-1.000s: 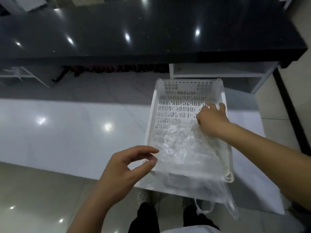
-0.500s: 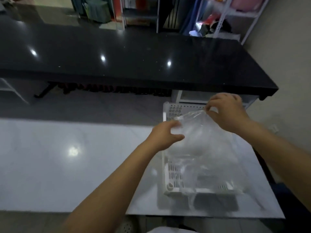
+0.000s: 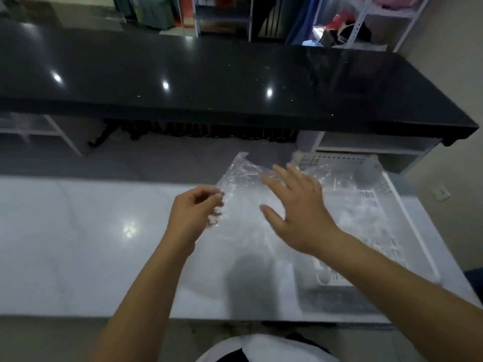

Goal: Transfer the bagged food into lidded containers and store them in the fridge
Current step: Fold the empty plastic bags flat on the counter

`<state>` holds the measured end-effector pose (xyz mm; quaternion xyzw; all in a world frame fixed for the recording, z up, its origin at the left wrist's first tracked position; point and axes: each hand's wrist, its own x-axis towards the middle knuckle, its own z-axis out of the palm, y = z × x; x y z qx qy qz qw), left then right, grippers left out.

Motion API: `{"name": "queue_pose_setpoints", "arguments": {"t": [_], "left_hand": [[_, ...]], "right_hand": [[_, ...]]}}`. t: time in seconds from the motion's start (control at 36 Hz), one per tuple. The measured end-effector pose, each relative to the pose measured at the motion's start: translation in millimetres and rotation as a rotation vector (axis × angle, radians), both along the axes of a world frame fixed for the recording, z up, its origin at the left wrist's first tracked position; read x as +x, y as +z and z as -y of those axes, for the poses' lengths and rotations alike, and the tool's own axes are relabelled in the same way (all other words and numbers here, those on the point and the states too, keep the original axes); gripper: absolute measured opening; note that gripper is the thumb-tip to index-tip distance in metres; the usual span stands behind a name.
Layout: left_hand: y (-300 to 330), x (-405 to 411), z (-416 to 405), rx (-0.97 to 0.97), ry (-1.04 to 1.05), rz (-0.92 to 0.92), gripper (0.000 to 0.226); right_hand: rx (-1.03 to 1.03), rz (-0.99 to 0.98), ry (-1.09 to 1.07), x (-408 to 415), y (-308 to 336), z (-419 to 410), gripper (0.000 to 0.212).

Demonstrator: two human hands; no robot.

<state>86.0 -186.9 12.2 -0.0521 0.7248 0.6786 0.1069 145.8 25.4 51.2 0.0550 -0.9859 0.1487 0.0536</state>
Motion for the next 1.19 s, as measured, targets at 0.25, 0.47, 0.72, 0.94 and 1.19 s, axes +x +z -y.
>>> {"name": "queue_pose_setpoints", "arguments": {"t": [0.25,0.47,0.72,0.94,1.19], "left_hand": [[-82.3,61.7,83.4,-0.202,0.308,0.121,0.024],[-104.7,90.9,87.6,-0.879,0.221,-0.300,0.063],[-126.2,37.0,57.5,-1.206,-0.323,-0.109,0.064],[-155.5,49.7,97.2,-1.271,-0.272,-0.192,0.069],[-157.2,51.8,98.1,-1.260,-0.246,-0.232,0.069]], "right_hand": [[0.206,0.273,0.113,-1.8,-111.0,129.8,0.062],[0.253,0.357,0.109,11.1,-174.6,146.2,0.064],[0.246,0.332,0.129,11.5,-185.7,144.8,0.068],[0.220,0.311,0.015,13.8,-187.2,113.4,0.064],[0.214,0.405,-0.102,11.6,-171.6,89.1,0.064]]}}
